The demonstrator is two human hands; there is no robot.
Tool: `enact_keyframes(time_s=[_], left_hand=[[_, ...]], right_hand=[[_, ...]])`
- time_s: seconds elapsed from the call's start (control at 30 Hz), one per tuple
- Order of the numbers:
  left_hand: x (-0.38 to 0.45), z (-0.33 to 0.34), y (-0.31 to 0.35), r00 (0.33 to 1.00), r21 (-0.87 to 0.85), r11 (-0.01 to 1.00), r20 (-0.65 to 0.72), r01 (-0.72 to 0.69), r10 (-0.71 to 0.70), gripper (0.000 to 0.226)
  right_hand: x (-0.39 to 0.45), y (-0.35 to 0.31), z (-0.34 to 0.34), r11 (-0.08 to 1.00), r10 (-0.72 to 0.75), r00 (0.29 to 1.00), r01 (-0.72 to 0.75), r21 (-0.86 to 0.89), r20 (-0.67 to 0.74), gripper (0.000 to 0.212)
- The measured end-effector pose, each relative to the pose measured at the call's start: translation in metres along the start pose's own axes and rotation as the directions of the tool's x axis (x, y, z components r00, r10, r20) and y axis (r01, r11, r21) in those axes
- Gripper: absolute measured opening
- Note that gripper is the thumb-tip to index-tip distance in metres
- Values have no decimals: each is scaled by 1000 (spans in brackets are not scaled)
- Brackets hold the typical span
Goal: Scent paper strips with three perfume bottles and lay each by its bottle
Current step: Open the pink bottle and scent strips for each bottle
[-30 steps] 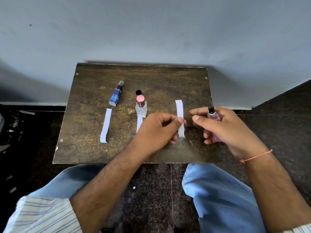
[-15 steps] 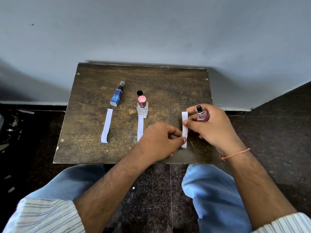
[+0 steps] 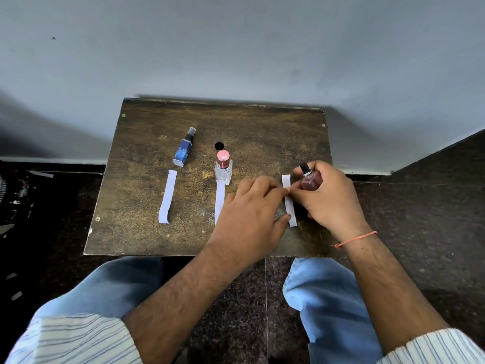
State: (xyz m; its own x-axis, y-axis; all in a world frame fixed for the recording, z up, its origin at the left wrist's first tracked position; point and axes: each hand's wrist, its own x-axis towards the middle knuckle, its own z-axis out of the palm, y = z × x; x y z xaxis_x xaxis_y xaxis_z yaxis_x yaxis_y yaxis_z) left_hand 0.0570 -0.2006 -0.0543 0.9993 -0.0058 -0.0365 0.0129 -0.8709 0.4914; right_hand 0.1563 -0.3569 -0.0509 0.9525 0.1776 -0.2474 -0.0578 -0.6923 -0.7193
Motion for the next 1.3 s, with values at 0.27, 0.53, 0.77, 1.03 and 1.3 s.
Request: enact_keyframes(time_s=[0.27, 0.53, 0.77, 1.03, 1.3], left_hand=[[-2, 7, 5, 1000, 20, 1000, -9, -1, 1, 69], [-1, 14, 7, 1000, 91, 996, 20, 1, -3, 75], [1, 13, 8, 999, 115, 993, 37, 23, -28, 85], [0, 12, 7, 999, 122, 993, 52, 2, -8, 60], [-1, 13, 7, 999, 119, 993, 43, -12, 7, 49]], right_hand=[[-2, -3, -1, 998, -20, 1000, 21, -67, 11, 39], [-3, -4, -3, 997, 6, 1000, -5, -78, 18, 36], [0, -5, -26, 916, 172, 968, -226, 331, 183, 18], [1, 1, -31, 883, -85, 996, 78, 463, -6, 32], [2, 3, -23, 920, -191, 981, 192, 342, -35, 42]])
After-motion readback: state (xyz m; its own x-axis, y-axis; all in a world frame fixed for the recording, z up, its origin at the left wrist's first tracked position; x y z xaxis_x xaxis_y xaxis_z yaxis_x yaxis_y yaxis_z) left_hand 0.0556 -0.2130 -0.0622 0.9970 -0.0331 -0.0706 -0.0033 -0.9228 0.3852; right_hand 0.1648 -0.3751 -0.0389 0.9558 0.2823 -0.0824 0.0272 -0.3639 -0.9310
